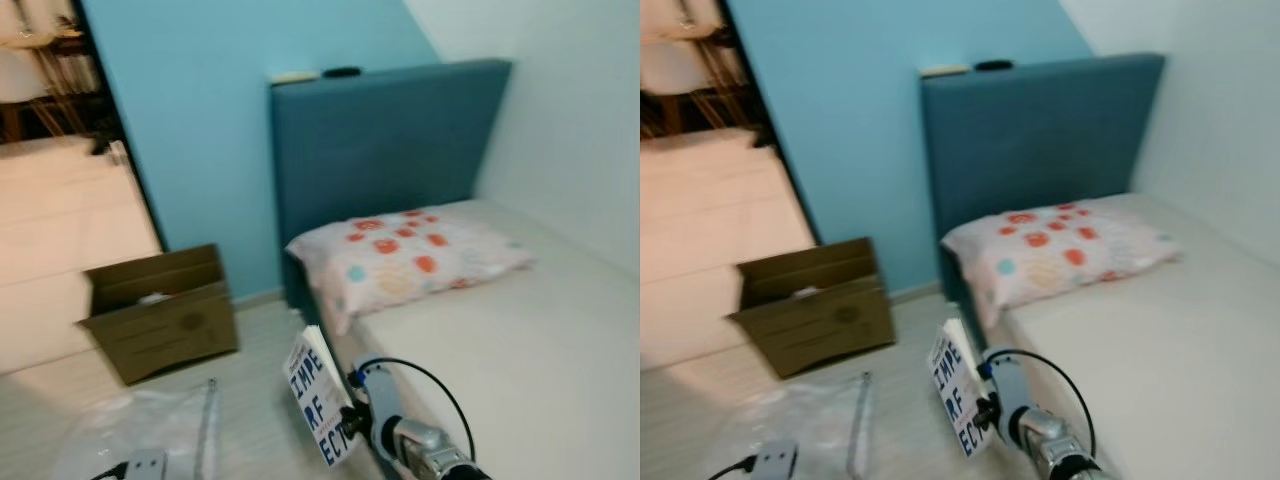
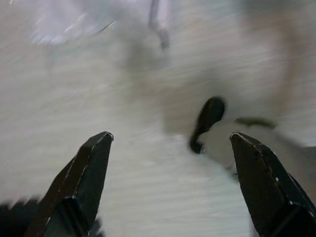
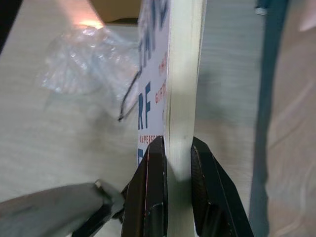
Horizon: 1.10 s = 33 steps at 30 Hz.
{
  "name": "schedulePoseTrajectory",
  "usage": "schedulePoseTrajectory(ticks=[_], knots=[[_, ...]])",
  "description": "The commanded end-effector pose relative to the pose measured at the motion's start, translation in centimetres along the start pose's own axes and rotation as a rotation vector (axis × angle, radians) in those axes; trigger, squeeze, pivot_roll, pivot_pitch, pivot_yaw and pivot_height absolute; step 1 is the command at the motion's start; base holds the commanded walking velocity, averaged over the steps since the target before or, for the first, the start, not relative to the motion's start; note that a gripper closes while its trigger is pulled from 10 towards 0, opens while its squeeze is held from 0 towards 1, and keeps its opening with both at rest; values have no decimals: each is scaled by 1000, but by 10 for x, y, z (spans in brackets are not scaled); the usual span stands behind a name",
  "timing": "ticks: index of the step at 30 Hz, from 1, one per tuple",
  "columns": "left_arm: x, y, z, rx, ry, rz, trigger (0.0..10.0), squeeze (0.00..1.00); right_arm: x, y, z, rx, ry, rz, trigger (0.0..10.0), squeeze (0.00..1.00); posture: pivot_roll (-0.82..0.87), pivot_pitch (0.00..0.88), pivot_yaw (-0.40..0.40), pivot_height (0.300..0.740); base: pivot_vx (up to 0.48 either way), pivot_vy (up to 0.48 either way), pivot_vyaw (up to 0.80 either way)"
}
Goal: Clean up the room
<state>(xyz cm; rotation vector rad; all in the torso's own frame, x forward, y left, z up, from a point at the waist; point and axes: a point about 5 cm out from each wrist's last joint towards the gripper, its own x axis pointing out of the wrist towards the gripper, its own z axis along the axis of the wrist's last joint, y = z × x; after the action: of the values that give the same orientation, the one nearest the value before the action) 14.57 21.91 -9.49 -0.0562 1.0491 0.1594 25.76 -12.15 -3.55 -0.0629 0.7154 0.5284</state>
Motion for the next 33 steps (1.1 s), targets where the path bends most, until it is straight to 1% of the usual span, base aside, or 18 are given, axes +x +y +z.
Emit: schedulePoseTrajectory(ticks=[1,6,16,20,21,28,33], knots=[[0,-2,-2,4,11,-2,10000,0,-1,-5,5,3,-23,-19,10000,0,16,0,-31,740,0,-472,0],[1,-4,-1,-3,11,-4,10000,0,-1,-5,4,-8,-15,-14,10000,0,16,0,-34,740,0,-456,0],[1,-4,0,-24,5,7,10000,0,-1,-4,3,-23,-4,-2,10000,0,12,0,-40,740,0,0,0],[0,-4,-1,-19,10,-1,10000,0,-1,-4,3,-23,-4,-1,10000,0,12,0,-40,740,0,0,0],[0,-3,-1,-7,12,2,10000,0,-1,-4,3,-23,-4,0,10000,0,11,0,-40,740,0,-480,0],[0,0,-3,-5,13,21,10000,0,-1,-4,2,-20,-2,0,10000,0,10,0,-39,740,0,-465,0],[0,0,1,-39,-22,38,10000,0,-2,-6,2,0,-10,-15,10000,0,11,0,-39,740,0,0,0]])
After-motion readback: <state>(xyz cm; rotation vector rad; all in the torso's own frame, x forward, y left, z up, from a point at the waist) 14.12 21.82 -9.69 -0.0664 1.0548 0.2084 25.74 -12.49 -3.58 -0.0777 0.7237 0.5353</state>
